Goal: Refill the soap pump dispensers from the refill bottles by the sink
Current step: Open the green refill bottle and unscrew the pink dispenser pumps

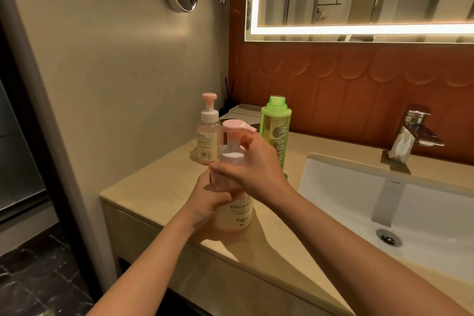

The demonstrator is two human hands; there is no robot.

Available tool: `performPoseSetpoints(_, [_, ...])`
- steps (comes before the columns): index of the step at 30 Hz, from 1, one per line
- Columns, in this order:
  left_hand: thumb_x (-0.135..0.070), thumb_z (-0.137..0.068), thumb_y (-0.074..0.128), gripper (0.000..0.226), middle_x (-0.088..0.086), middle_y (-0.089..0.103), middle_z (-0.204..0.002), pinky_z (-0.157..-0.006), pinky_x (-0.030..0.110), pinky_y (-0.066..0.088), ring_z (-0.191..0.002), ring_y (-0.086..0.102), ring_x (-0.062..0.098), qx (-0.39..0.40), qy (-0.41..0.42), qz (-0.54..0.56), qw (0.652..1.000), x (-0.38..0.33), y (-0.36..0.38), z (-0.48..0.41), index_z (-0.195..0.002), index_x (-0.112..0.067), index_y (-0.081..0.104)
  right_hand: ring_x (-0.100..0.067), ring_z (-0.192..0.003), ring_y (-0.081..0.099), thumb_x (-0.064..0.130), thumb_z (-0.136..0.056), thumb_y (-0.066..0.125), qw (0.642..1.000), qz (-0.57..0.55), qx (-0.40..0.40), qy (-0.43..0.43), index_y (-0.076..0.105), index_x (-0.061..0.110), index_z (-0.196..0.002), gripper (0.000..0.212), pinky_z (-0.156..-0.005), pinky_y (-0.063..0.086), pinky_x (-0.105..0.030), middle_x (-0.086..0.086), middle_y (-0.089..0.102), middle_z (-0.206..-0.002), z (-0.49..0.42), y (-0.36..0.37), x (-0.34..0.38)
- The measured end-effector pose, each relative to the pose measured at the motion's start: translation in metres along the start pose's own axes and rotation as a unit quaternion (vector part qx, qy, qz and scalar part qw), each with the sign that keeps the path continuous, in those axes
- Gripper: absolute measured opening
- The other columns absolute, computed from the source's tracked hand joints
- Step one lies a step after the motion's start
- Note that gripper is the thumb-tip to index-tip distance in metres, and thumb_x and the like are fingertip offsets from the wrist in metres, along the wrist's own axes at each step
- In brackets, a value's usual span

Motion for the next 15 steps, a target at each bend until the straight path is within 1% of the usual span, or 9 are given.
performPoseSetpoints(1, [-0.019, -0.04, 0.072, 0.069, 0.004, 0.068, -0.092, -0.077, 0.029, 0.054, -0.089, 0.067, 0.017, -0.001, 0.003, 0.001, 1.0, -0.001, 0.0, -0.001, -0.106, -0.011, 0.054, -0.011, -0.101, 0.056, 0.04, -0.067, 0.079, 1.0, -0.014, 0.009, -0.003, 0.054, 0.019, -0.116, 0.058, -0.082, 0.052, -0.025, 0.005, 0.059, -0.111, 0.001, -0.002, 0.002])
performPoseSetpoints(3, [-0.022, -0.037, 0.073, 0.075, 0.006, 0.066, -0.097, -0.077, 0.025, 0.053, -0.093, 0.066, 0.017, -0.002, 0.009, -0.004, 1.0, -0.002, 0.0, -0.001, -0.109, -0.013, 0.052, -0.007, -0.093, 0.056, 0.027, -0.074, 0.076, 0.997, -0.045, 0.062, -0.001, 0.054, 0.018, -0.115, 0.047, -0.073, 0.047, -0.015, 0.009, 0.057, -0.103, 0.003, -0.003, 0.005])
performPoseSetpoints(5, [-0.027, -0.035, 0.083, 0.086, 0.009, 0.066, -0.106, -0.084, 0.029, 0.053, -0.102, 0.063, 0.021, 0.004, 0.012, -0.009, 1.0, -0.004, 0.002, -0.001, -0.114, -0.015, 0.052, -0.007, -0.093, 0.056, 0.016, -0.079, 0.071, 0.988, -0.086, 0.127, -0.001, 0.052, 0.018, -0.116, 0.042, -0.075, 0.047, -0.016, 0.012, 0.056, -0.099, 0.006, 0.001, 0.008])
performPoseSetpoints(6, [-0.035, -0.034, 0.088, 0.095, 0.012, 0.065, -0.112, -0.089, 0.033, 0.052, -0.107, 0.061, 0.023, 0.01, 0.01, -0.011, 1.0, -0.004, 0.003, -0.001, -0.119, -0.014, 0.051, -0.008, -0.094, 0.057, 0.012, -0.079, 0.068, 0.984, -0.102, 0.148, -0.005, 0.05, 0.019, -0.117, 0.042, -0.077, 0.048, -0.019, 0.012, 0.055, -0.099, 0.007, 0.003, 0.009])
performPoseSetpoints(8, [-0.046, -0.038, 0.088, 0.102, 0.013, 0.062, -0.12, -0.094, 0.037, 0.05, -0.112, 0.059, 0.023, 0.016, 0.001, -0.013, 1.0, -0.003, 0.004, 0.0, -0.126, -0.012, 0.048, -0.009, -0.096, 0.056, 0.012, -0.078, 0.068, 0.978, -0.123, 0.167, -0.007, 0.045, 0.022, -0.119, 0.048, -0.08, 0.049, -0.022, 0.01, 0.054, -0.103, 0.008, 0.008, 0.01])
performPoseSetpoints(10, [-0.035, -0.044, 0.087, 0.094, 0.012, 0.063, -0.118, -0.095, 0.039, 0.05, -0.111, 0.06, 0.023, 0.02, 0.001, -0.023, 1.0, -0.004, 0.005, 0.0, -0.126, -0.01, 0.048, -0.01, -0.101, 0.053, 0.027, -0.073, 0.075, 0.986, -0.085, 0.144, 0.0, 0.041, 0.026, -0.12, 0.058, -0.084, 0.048, -0.025, 0.006, 0.051, -0.112, 0.006, 0.012, 0.004])
performPoseSetpoints(12, [-0.023, -0.048, 0.078, 0.077, 0.011, 0.066, -0.107, -0.089, 0.036, 0.053, -0.103, 0.064, 0.02, 0.013, 0.004, -0.022, 1.0, -0.004, 0.005, 0.0, -0.118, -0.009, 0.051, -0.014, -0.106, 0.048, 0.046, -0.067, 0.076, 0.997, 0.005, 0.075, 0.004, 0.042, 0.025, -0.12, 0.067, -0.09, 0.047, -0.031, 0.003, 0.048, -0.117, 0.003, 0.008, -0.002])
performPoseSetpoints(13, [-0.022, -0.045, 0.074, 0.073, 0.008, 0.067, -0.1, -0.085, 0.031, 0.054, -0.098, 0.066, 0.017, 0.009, 0.004, -0.018, 1.0, -0.003, 0.003, 0.001, -0.114, -0.009, 0.052, -0.015, -0.106, 0.048, 0.049, -0.066, 0.076, 0.999, 0.028, 0.044, 0.003, 0.044, 0.025, -0.12, 0.067, -0.091, 0.047, -0.033, 0.003, 0.049, -0.117, 0.002, 0.005, -0.001])
performPoseSetpoints(15, [-0.023, -0.04, 0.071, 0.076, 0.005, 0.066, -0.094, -0.079, 0.027, 0.053, -0.093, 0.066, 0.016, 0.001, 0.0, -0.015, 1.0, -0.002, 0.001, 0.001, -0.111, -0.005, 0.052, -0.014, -0.103, 0.051, 0.046, -0.068, 0.076, 1.0, 0.021, 0.017, -0.004, 0.049, 0.023, -0.116, 0.06, -0.088, 0.049, -0.033, 0.004, 0.054, -0.112, 0.001, -0.001, 0.002])
Point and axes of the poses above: each hand's wrist, its own z-axis away from the middle knuckle, its own y-axis out of the palm, x = y × z, the point moved 10 cm from there along -z, towards the middle knuckle
